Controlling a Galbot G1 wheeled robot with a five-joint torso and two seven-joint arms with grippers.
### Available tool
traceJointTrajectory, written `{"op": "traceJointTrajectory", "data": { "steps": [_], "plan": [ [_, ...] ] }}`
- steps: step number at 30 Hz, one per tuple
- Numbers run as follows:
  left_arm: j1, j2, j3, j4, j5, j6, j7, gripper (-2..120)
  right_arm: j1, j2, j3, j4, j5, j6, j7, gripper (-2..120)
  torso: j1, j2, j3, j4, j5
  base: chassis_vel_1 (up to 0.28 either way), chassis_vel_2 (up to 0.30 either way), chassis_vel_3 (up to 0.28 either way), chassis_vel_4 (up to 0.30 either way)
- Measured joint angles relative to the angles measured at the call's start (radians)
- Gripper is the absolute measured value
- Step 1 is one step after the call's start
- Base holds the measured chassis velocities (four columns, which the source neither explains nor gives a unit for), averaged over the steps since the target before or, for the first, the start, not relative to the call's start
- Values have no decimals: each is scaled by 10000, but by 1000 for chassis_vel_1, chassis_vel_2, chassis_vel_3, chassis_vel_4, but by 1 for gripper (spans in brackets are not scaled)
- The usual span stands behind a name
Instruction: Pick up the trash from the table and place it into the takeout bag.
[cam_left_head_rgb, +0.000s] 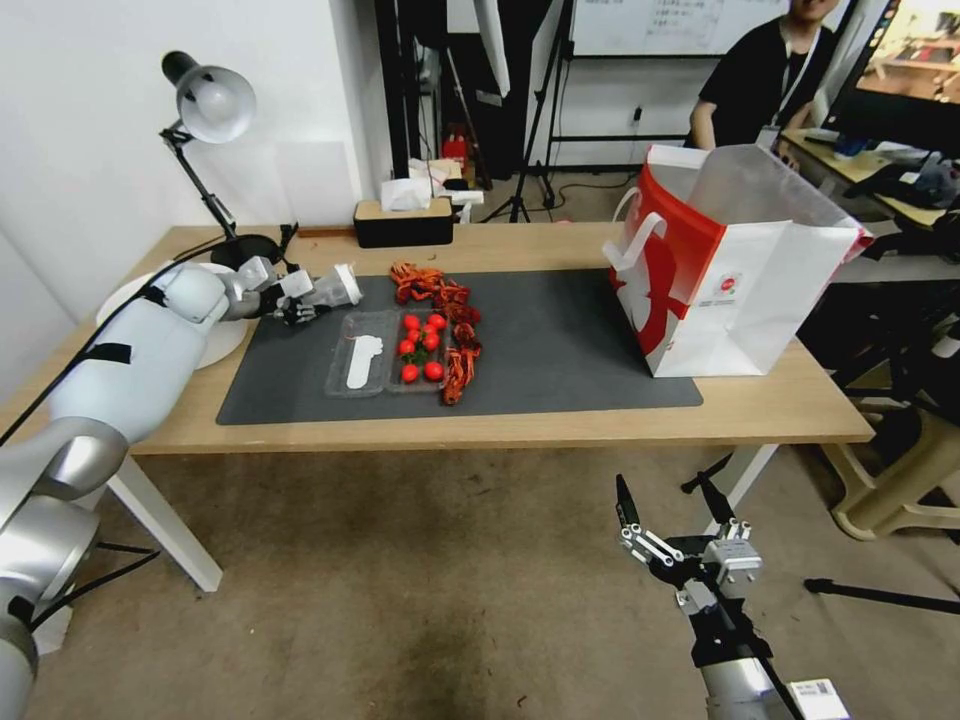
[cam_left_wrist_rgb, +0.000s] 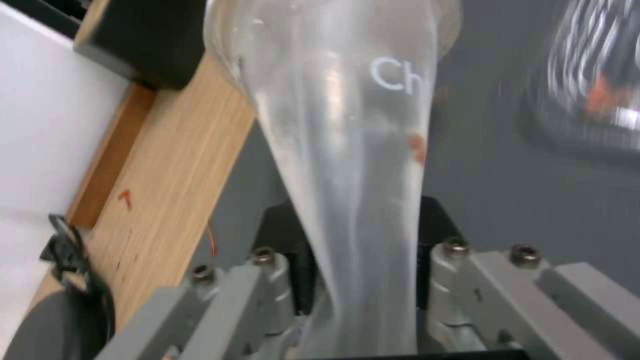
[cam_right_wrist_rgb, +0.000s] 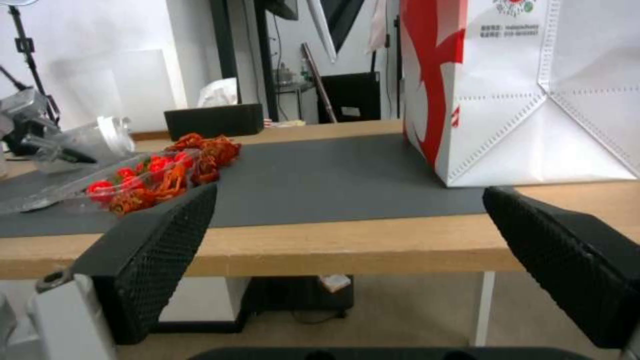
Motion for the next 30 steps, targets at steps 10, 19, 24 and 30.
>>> {"op": "traceJointTrajectory", "data": {
  "steps": [10, 19, 24, 30],
  "plan": [
    [-532, 142, 96, -1400, -2784, 69, -154, 1, 221, -131, -19, 86, -64, -157, 32, 100, -3, 0, -4, -3, 3, 0, 0, 0, 0],
    [-1257, -223, 749, -3384, -6073, 791, -259, 1, 188, -143, -5, 203, -138, -305, 67, 100, -6, 5, -7, -4, 13, 0, 0, 0, 0],
    [-1924, -1139, 1301, -4008, -8188, 1156, -216, 1, 76, -122, 160, 337, -171, -329, 79, 100, -7, 6, -8, -8, 15, 0, 0, 0, 0],
    [-2850, -2605, 1911, -3311, -8877, 1239, -234, 1, -83, 13, 200, 397, -306, -320, 80, 100, -7, 7, -8, -3, 15, 0, 0, 0, 0]
  ]
}}
